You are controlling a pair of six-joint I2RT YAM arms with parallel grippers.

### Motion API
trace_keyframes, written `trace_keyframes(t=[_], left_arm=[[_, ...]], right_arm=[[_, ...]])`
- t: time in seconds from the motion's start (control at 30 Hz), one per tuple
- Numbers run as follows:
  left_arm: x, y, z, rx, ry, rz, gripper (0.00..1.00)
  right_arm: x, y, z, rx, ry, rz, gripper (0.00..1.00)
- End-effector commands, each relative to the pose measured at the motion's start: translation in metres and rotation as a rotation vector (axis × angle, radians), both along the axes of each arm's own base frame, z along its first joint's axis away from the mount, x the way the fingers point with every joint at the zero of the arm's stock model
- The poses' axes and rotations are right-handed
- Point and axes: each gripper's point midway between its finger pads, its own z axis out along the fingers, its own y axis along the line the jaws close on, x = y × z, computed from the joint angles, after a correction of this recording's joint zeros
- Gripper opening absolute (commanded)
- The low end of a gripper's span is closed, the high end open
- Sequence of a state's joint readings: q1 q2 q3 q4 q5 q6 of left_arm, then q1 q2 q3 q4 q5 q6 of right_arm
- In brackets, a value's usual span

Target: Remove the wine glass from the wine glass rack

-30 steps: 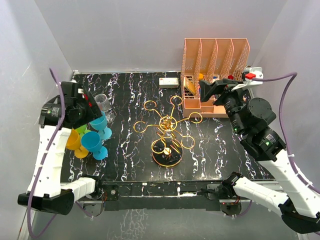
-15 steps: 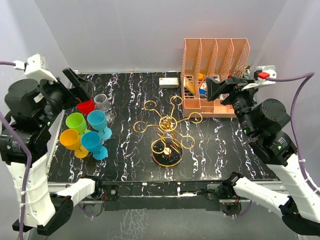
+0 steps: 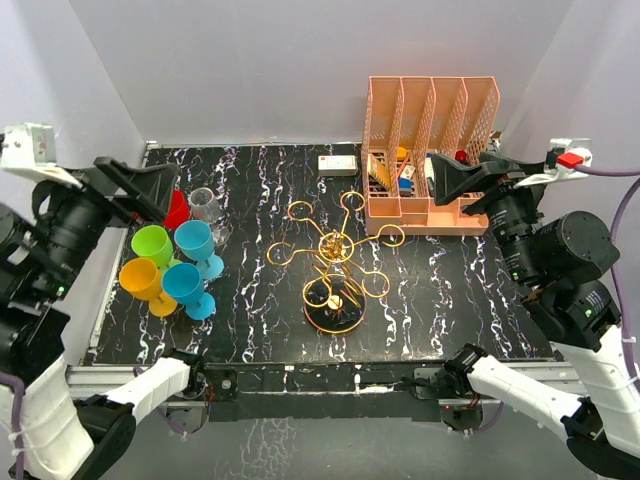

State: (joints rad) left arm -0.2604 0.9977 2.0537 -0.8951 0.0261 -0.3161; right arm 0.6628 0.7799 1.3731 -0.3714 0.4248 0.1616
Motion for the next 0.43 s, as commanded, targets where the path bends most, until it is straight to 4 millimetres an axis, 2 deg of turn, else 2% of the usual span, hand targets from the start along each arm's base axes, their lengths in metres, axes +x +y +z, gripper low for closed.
trace_keyframes(t=[0.0, 0.1, 0.3, 0.4], left_arm=[[-0.016, 0.011, 0.022, 0.009, -0.103, 0.032, 0.97], [-0.018, 0.013, 0.021, 0.014, -0.111, 0.038, 0.97], [-0.010, 0.008, 0.017, 0.019, -0.105, 0.024, 0.97], [-0.006, 0.005, 0.015, 0.016, -0.096, 0.016, 0.97]], right_arm=[[-0.010, -0.011, 0.023, 0.073, -0.043, -0.014, 0.98], [-0.010, -0.012, 0.024, 0.084, -0.043, -0.017, 0.98], [-0.011, -0.014, 0.028, 0.056, -0.064, -0.025, 0.98], [-0.006, -0.024, 0.025, 0.077, -0.013, -0.090, 0.98]])
